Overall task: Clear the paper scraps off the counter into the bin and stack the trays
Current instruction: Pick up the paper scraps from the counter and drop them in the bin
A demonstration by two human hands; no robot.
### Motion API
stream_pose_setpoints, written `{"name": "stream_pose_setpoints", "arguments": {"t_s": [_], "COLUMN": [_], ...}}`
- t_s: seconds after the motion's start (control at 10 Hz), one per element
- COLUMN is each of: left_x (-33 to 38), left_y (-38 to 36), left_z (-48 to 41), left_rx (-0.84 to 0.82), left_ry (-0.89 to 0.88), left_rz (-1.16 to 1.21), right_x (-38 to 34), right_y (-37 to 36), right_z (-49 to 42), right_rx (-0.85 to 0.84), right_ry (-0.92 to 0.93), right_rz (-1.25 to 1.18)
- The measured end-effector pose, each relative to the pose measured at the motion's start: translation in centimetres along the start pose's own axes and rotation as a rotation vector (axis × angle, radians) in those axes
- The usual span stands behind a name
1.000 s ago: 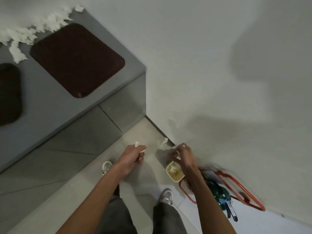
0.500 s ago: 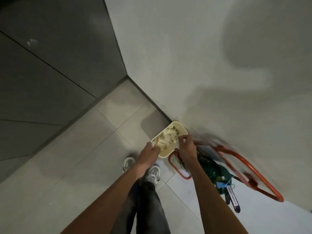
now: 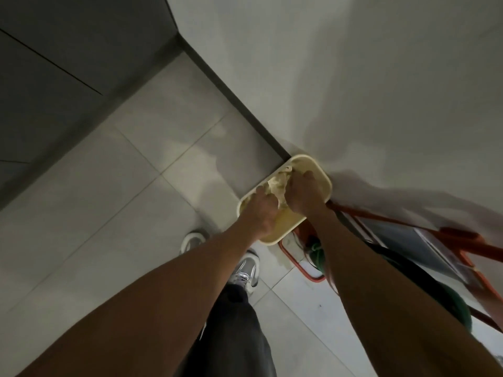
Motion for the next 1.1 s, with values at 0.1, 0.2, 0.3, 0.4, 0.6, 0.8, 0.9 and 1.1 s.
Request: {"name": "stream_pose_setpoints", "arguments": {"t_s": [0.1,0.2,0.3,0.4,0.6,0.8,0.9,1.1], "left_x": [-0.8,-1.1,-0.8,0.0,0.3,-2.4,-4.2,-8.5], "left_y": [-4.1,-5.4,-3.4,2.0,16.9,32.2,38.8,49.0], "left_z": [-3.4,-3.9,-2.1,2.0,13.8,27.0,34.2,49.2], "left_rx": [-0.016,-0.14,-0.164,-0.053,0.194,0.432,0.575,0.818], "left_ry": [-0.023,-0.065,-0.066,-0.118,-0.087,-0.001,0.033,0.119], "left_rz": [-0.028,-0.116,-0.065,-0.004,0.114,0.181,0.231,0.233], "right_x": [0.2,0.4,0.3,-0.5,-5.6,-13.6,-18.2,-28.4], "right_y": [-1.5,-1.7,0.1,3.6,14.8,26.7,32.2,42.6], "right_z": [-2.4,-1.9,-0.3,3.0,13.7,24.5,30.0,41.2], "right_rx": [-0.023,-0.1,-0.067,-0.033,0.082,0.191,0.235,0.339], "right_ry": [0.123,0.241,0.213,0.175,0.23,0.377,0.492,0.704], "right_rz": [0.068,0.114,0.034,0.012,-0.081,-0.221,-0.249,-0.295]}}
Point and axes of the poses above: each hand's wrist, its own z-axis away from the middle knuckle, its own y-axis out of the back of the hand, x = y × z, the point moved 3 cm from there along -z, towards the middle knuckle, and after that the axes turned 12 degrees about x, right-handed, at the moved point
